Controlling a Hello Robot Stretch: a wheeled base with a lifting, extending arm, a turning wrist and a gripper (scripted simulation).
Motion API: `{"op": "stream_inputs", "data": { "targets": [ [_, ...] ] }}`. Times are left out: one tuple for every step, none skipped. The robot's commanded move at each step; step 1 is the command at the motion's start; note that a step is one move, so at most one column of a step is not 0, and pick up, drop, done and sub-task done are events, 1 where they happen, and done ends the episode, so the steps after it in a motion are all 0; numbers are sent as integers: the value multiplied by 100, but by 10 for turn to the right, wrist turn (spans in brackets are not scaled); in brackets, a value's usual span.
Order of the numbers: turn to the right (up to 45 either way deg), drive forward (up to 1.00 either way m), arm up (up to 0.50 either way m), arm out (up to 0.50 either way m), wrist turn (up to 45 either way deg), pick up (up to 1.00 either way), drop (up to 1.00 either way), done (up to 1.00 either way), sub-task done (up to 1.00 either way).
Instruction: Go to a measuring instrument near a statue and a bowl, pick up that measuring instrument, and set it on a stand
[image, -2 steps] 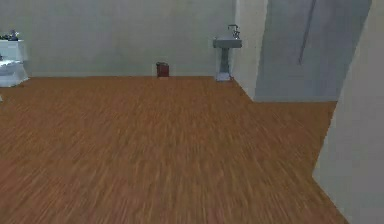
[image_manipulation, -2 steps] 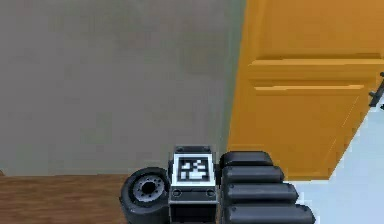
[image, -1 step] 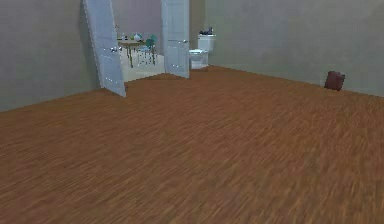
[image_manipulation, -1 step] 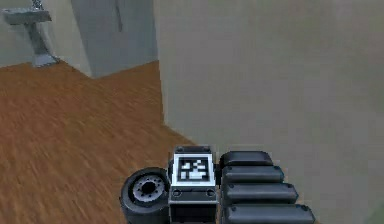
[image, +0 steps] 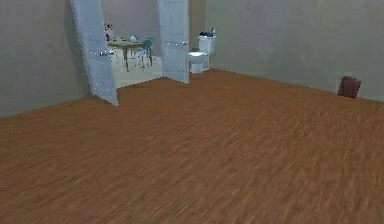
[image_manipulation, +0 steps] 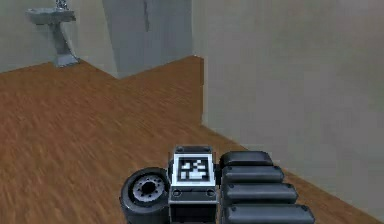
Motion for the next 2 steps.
{"op": "stream_inputs", "data": {
  "targets": [
    [-120, 0, 0, 0, 0, 0, 0, 0, 0],
    [0, 100, 0, 0, 0, 0, 0, 0, 0]
  ]
}}
